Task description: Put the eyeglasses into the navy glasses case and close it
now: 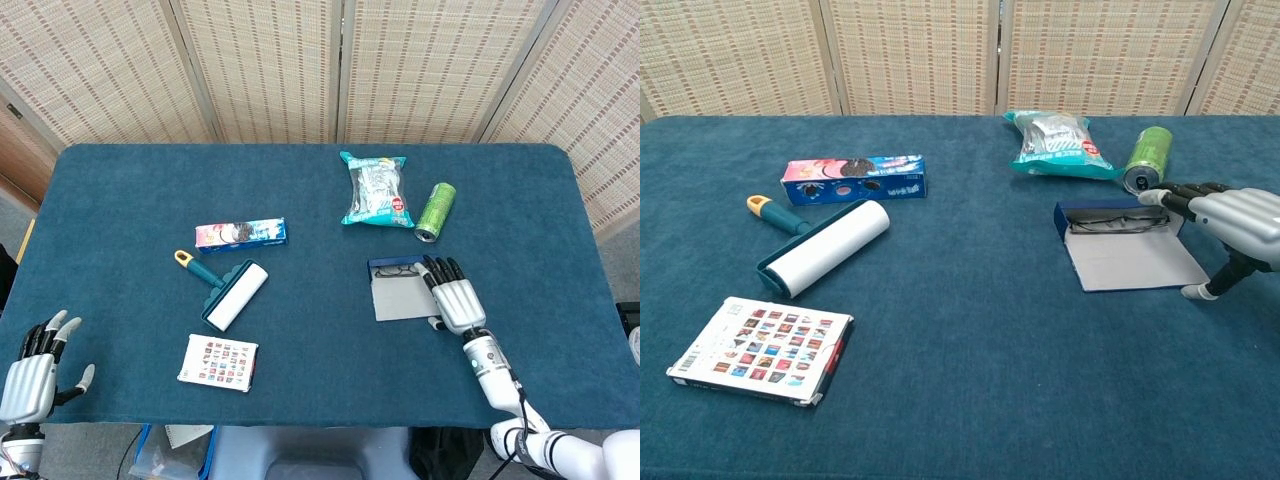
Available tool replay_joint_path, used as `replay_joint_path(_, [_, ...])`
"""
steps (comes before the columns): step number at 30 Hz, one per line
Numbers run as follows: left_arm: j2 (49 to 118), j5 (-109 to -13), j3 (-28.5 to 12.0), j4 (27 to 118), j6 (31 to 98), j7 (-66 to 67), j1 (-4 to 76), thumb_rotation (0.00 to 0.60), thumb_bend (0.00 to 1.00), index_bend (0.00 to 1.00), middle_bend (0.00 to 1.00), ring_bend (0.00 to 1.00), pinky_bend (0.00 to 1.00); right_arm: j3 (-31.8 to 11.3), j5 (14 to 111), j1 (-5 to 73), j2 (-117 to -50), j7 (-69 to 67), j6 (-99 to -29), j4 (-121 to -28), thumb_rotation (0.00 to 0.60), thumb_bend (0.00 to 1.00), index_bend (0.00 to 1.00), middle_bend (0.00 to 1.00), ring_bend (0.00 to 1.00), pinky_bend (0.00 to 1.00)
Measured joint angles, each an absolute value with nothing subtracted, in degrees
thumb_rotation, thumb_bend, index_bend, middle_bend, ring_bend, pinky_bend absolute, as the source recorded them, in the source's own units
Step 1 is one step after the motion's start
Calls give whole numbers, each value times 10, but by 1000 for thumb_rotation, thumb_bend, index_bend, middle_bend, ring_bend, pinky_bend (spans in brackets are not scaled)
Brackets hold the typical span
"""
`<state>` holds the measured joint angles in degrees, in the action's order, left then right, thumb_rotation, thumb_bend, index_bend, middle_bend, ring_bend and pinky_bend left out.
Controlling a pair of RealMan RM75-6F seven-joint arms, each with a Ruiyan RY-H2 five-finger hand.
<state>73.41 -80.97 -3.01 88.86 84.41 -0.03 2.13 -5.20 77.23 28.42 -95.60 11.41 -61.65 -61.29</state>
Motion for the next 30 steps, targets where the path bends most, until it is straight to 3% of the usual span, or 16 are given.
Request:
replay_joint_path(15, [737, -807, -33, 881, 839, -8, 25, 600, 331, 143, 53, 63, 0, -80, 777, 314, -965, 106, -611, -603, 600, 254, 32, 12, 0, 1])
replay_joint_path(26, [739, -800, -33, 875, 836, -13, 24, 600, 331, 143, 53, 63, 0, -85, 794, 340, -999, 87, -607, -576, 600, 336, 367, 129, 0, 1])
replay_joint_path(30, [738, -799, -34, 873, 836, -15, 23, 600, 331, 143, 53, 63, 0, -85, 794, 345, -1012, 82, -604, -559, 600, 338, 434, 147, 0, 1])
